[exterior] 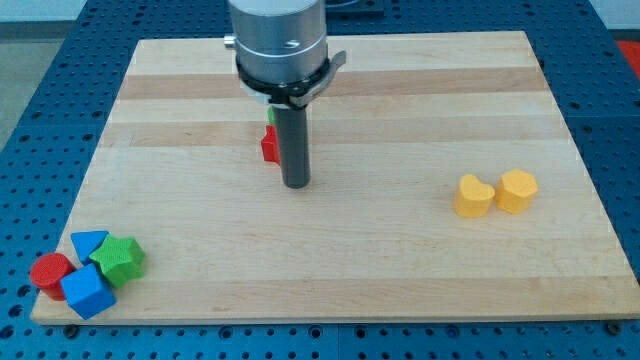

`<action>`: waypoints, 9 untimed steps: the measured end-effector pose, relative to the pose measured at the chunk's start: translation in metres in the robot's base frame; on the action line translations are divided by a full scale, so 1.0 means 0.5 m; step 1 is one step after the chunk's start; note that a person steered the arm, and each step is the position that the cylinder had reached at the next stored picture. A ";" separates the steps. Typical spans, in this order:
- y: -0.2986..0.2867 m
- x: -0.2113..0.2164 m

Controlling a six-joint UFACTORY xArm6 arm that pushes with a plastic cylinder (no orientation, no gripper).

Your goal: Move the green star close to the red star

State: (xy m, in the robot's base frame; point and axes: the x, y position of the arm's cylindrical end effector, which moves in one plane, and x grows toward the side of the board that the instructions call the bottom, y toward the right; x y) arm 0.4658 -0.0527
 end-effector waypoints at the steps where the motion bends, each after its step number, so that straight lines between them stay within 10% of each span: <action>1: -0.020 -0.016; 3: -0.040 -0.046; 6: -0.037 0.306; 9: -0.139 0.304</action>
State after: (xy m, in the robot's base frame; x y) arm 0.6180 -0.1221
